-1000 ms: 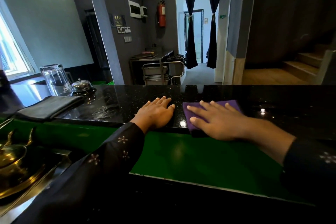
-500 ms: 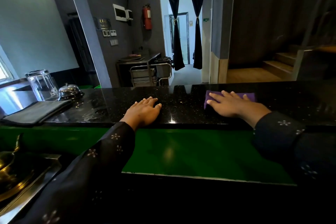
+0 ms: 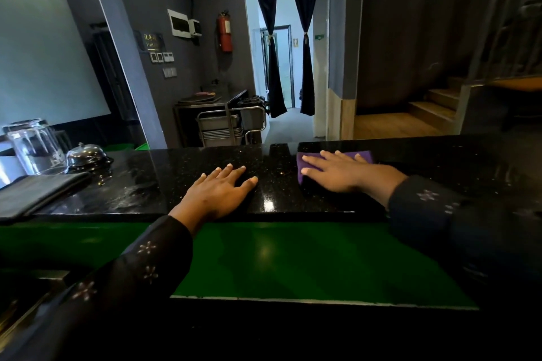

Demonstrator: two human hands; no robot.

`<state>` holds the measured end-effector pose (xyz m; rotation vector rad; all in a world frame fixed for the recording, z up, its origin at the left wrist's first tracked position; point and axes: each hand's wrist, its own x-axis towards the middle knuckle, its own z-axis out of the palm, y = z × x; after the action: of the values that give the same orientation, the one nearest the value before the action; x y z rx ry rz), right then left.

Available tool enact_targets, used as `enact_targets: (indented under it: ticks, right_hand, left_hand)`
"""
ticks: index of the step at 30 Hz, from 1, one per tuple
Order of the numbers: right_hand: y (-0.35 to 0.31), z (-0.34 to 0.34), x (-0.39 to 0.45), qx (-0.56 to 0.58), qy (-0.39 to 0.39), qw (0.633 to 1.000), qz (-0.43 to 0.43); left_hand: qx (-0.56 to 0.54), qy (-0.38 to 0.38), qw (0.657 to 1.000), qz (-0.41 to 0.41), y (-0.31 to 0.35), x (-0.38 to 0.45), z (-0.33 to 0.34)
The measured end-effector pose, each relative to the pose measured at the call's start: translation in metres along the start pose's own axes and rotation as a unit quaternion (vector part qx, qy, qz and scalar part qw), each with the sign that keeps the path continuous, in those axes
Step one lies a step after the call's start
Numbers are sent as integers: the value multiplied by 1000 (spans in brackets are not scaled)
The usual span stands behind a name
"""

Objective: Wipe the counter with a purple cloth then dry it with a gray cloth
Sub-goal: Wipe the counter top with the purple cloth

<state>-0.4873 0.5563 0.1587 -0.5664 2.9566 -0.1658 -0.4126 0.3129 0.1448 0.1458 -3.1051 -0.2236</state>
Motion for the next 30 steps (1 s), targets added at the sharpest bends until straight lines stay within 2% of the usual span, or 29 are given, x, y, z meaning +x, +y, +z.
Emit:
enact_targets:
  ticks: [4,8,11,16,18,22,27,30]
  right_hand:
    - [-35,-4,38,3,5,999,49]
    - [-62,3,42,7,4,1000,-9]
    - [-37,1,36,1,5,1000,-28]
    - [48,-7,19,16,21,995,92]
    - [61,-8,10,22,14,992,123]
    - [34,-2,-19,24,0,995,101]
    - [-23,18,-76,3,28,999,38]
    - [-55,22,-89,3,30,999,42]
  left_hand:
    - [-4,-2,1000,0,-2,3,1]
    - [5,-8,1000,0,-1,3,-1]
    - [-3,-3,1000,5,-3,-1,-2]
    - [-3,6,1000,3,-2,-1,-2]
    - [-2,7,1000,1,-2,-1,-2]
    - [-6,15,1000,5,-2,-2,0]
    - [-11,20,1000,6,1,-6,-1]
    - [-9,14,1000,7,3,-7,-2]
